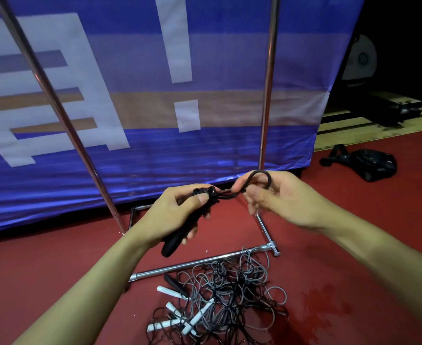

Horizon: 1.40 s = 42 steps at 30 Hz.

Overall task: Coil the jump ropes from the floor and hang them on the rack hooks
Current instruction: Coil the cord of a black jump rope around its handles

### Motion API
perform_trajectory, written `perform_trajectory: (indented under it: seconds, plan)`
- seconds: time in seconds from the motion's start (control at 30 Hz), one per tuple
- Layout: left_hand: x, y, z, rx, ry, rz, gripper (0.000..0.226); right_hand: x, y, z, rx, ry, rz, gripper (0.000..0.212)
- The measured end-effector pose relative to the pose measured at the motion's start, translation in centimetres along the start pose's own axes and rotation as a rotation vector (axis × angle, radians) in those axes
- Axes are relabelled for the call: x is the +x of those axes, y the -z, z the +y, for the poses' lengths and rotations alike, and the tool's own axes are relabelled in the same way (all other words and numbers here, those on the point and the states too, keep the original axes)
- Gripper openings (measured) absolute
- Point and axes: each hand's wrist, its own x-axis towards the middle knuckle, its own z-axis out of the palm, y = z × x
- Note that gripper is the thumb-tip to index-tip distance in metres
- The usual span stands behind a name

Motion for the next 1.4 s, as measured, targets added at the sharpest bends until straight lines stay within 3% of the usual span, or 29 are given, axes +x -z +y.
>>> perform_trajectory:
  seconds: [0.1,0.23,0.33,0.53,0.63,0.73,0.83,1.13,1.4]
  plan:
    - [-0.1,0.0,0.3,-0.004,-0.024,-0.013,0.028,0.3,0.3,0.9,-0.592,0.024,0.063,0.044]
    - [-0.1,-0.5,1.0,0.021,-0.081,-0.03,0.027,-0.2,-0.5,0.8,-0.902,0.048,-0.036,0.022]
    - [-0.2,-1.0,1.3,0.019,-0.084,-0.048,0.025,0.1,-1.1,0.7,-0.916,0.015,-0.052,0.021]
    - [-0.4,-1.0,1.4,-0.013,-0.083,-0.033,0.027,0.7,-1.2,1.2,-0.781,0.131,0.044,0.025]
    - [-0.5,-1.2,1.4,-0.086,-0.058,-0.065,0.026,0.6,-1.5,1.2,-0.801,0.147,0.081,0.013]
    - [-0.4,-1.3,1.5,-0.112,-0.034,-0.075,0.034,0.4,-2.0,0.9,-0.875,0.165,0.189,0.027]
    - [-0.3,-1.6,1.6,-0.128,-0.014,-0.11,0.03,0.5,-1.8,-0.3,-0.962,0.331,0.21,0.047]
    - [-0.5,-1.9,1.6,-0.136,0.055,-0.183,0.025,1.0,0.0,0.2,-1.182,0.662,0.116,0.029]
    - [-1.1,-2.4,2.7,-0.169,0.135,-0.254,0.036,0.2,0.3,-0.5,-1.305,0.899,0.265,0.018]
